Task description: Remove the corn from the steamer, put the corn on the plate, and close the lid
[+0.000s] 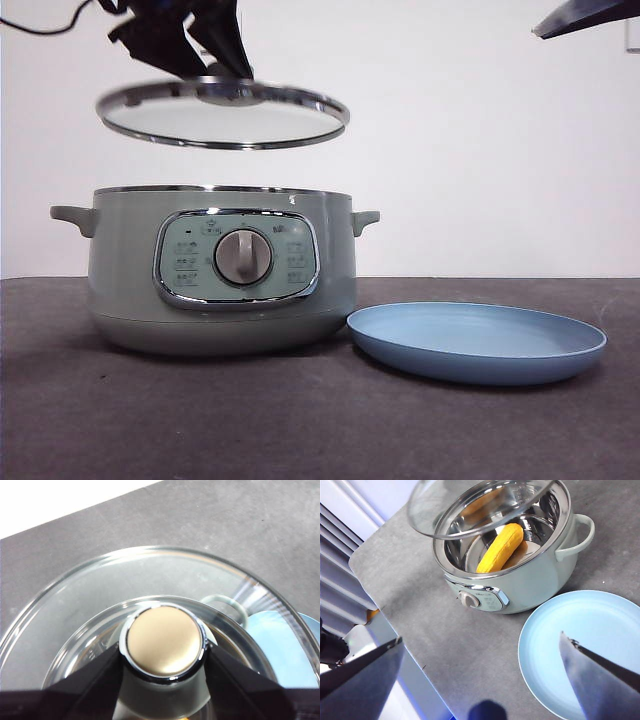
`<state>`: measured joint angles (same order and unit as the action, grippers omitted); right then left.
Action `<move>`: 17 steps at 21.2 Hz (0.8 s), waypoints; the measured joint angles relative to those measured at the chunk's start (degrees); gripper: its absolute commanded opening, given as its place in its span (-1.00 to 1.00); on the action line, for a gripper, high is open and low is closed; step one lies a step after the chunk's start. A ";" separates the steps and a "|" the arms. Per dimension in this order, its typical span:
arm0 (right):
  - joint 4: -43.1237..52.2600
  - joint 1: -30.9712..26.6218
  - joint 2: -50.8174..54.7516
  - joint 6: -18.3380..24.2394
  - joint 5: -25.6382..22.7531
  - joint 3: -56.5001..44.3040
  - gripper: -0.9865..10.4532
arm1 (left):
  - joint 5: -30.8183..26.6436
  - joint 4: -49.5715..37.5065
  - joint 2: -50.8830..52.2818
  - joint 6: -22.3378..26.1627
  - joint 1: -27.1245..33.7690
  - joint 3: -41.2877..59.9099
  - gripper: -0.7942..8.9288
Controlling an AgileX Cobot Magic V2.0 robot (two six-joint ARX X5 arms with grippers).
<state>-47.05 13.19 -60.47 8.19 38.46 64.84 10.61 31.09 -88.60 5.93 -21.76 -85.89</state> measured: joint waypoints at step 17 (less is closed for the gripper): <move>12.11 0.33 -0.33 -4.46 0.00 0.00 0.10 | 0.02 17.51 25.29 -1.46 1.18 -0.02 -0.85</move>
<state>-34.94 13.52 -60.80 3.73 38.46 64.84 10.63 48.60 -63.31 4.47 -20.58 -85.91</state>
